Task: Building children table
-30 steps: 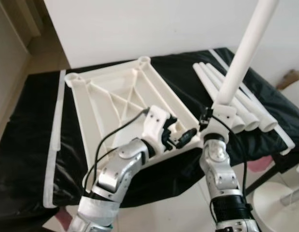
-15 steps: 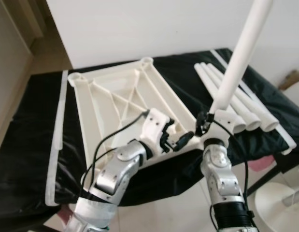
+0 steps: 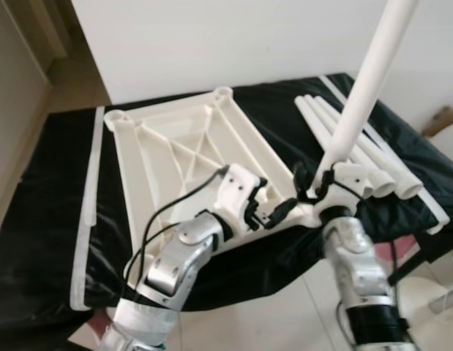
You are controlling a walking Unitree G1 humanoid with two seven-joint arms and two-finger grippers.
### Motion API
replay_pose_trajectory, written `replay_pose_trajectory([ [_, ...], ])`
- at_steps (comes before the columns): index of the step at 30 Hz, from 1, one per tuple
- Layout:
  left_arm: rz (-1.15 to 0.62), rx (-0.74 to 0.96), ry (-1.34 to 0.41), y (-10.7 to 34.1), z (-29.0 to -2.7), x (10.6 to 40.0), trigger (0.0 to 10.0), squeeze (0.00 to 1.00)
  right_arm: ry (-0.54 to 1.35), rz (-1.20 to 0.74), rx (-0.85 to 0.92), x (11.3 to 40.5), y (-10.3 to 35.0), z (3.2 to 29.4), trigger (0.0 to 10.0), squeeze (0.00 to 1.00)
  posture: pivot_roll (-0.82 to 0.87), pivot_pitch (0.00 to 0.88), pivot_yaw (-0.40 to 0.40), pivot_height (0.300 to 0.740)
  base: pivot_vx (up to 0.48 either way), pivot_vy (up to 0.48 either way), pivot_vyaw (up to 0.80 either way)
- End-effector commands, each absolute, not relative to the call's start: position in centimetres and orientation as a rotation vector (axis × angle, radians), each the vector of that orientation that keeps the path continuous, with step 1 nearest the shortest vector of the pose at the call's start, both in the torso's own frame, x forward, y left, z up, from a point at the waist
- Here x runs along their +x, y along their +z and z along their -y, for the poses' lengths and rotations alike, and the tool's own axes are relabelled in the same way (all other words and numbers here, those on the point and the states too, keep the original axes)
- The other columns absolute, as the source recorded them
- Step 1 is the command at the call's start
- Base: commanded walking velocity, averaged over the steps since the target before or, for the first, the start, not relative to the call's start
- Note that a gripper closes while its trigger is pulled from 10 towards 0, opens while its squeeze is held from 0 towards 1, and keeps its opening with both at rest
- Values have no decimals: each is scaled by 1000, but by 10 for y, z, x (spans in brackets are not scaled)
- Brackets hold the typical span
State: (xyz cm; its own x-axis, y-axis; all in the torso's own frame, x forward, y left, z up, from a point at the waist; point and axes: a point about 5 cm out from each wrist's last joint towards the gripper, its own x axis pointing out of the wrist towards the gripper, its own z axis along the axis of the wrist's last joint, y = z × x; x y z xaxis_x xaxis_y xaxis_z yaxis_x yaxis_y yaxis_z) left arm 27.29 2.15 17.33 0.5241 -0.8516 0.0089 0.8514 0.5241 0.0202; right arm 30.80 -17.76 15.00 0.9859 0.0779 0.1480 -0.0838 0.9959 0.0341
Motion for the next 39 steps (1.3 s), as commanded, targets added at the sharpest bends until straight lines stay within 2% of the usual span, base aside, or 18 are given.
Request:
replay_pose_trajectory([
  [1, -16, 47, -1070, 169, -20, 270, 10000, 0, 137, 137, 61, 310, 146, 179, 10000, 0, 5, 0, 45, 740, 0, 0, 0],
  [4, -28, 61, -1076, 167, -20, 269, 10000, 0, 193, 123, 43, 312, 144, 184, 10000, 0, 6, 0, 44, 740, 0, 0, 0],
  [5, -21, 79, -1075, 165, -19, 268, 10000, 0, 310, 118, 6, 316, 144, 186, 10000, 0, 6, 0, 43, 740, 0, 0, 0],
  [8, -39, 113, -1059, 160, -18, 269, 10000, 0, 402, 124, -2, 320, 146, 187, 10000, 0, 3, 0, 43, 740, 0, 0, 0],
  [21, -55, 152, -945, 155, -16, 279, 10000, 0, 570, 74, -78, 338, 150, 191, 10000, 0, 20, 0, 23, 740, 0, 0, 0],
  [22, -49, 159, -931, 155, -16, 280, 10000, 0, 583, 62, -78, 338, 147, 192, 5882, 0, 24, 0, 18, 740, 0, 0, 0],
  [23, -49, 159, -931, 155, -16, 280, 10000, 0, 583, 62, -78, 338, 147, 192, 5882, 0, 24, 0, 18, 740, 0, 0, 0],
  [24, -45, 165, -920, 155, -17, 280, 10000, 0, 589, 48, -72, 337, 144, 195, 706, 0, 24, 0, 17, 740, 0, 0, 0],
  [25, -42, 168, -915, 155, -17, 281, 10000, 0, 599, 37, -67, 336, 141, 197, 0, 0, 24, 0, 18, 740, 0, 0, 0],
  [39, -48, 148, -941, 155, -15, 281, 10000, 0, 593, -16, -67, 327, 124, 211, 0, 0, 3, 0, 29, 740, 0, 0, 0],
])
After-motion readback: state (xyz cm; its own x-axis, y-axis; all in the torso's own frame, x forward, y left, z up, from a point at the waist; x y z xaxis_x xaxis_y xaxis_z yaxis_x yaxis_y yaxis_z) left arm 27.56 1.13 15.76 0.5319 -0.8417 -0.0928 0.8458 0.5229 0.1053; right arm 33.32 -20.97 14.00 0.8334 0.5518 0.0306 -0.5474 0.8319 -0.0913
